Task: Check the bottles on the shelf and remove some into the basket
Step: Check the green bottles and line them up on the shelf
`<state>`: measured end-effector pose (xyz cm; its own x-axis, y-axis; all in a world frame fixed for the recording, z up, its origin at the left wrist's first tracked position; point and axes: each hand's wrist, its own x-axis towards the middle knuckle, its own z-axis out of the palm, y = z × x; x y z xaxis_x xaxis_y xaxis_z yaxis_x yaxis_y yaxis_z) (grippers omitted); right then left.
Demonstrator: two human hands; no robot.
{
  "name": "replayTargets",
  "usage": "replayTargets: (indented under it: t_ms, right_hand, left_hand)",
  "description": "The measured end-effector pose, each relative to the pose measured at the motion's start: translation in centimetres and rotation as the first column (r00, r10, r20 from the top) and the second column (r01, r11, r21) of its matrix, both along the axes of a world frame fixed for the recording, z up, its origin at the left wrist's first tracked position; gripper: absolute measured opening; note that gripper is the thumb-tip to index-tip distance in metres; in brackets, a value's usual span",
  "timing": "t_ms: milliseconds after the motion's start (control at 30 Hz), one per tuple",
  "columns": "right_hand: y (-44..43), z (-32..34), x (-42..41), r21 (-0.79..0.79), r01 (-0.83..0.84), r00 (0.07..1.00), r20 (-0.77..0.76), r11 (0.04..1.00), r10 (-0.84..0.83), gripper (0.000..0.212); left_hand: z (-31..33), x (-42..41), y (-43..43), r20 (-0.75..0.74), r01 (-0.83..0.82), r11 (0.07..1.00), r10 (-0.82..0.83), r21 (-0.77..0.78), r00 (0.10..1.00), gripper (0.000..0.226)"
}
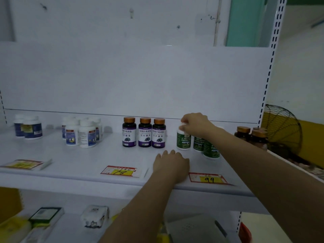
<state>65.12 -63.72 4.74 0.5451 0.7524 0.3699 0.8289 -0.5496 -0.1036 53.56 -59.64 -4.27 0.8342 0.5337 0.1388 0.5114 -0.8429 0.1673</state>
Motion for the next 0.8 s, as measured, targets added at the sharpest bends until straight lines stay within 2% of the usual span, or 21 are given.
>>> replayTargets:
  t_ms: [200,300,433,600,800]
  right_hand:
    - [-0.1,0.1,0.0,-0.128,0.039,0.994,0.102,0.991,-0.026,0.040]
    - [-0.7,1.0,0.1,-0.178,0.057,0.996,0.082,0.982,-0.043,0.044]
    - [-2.0,2.9,0.9,-0.132,0.130,0.988,0.094,0.983,-0.119,0.043]
    - [-2.8,2.4,2.0,-0.252,0.223,0.975,0.072,0.942,-0.212,0.042]
    - [-2.6,1.6,2.0,-0.074,0.187,0.982,0.015,0.980,-0.186,0.033]
  left_hand:
    - [0.0,0.0,0.0,-0.001,-0.004,1.000,0.004,-0.005,1.000,0.056]
    - [-0.1,0.1,0.1,-0.010,0.003,1.000,-0.003,-0.001,1.000,0.056]
    - [0.0,0.0,0.1,-0.009,0.013,1.000,-0.014,-0.005,1.000,0.055]
    - [-0.1,0.2,0.2,-0.005,0.013,1.000,-0.013,-0.015,1.000,0.055]
    - [-0.1,0.1,0.3,0.008,0.016,1.000,-0.016,-0.015,1.000,0.054]
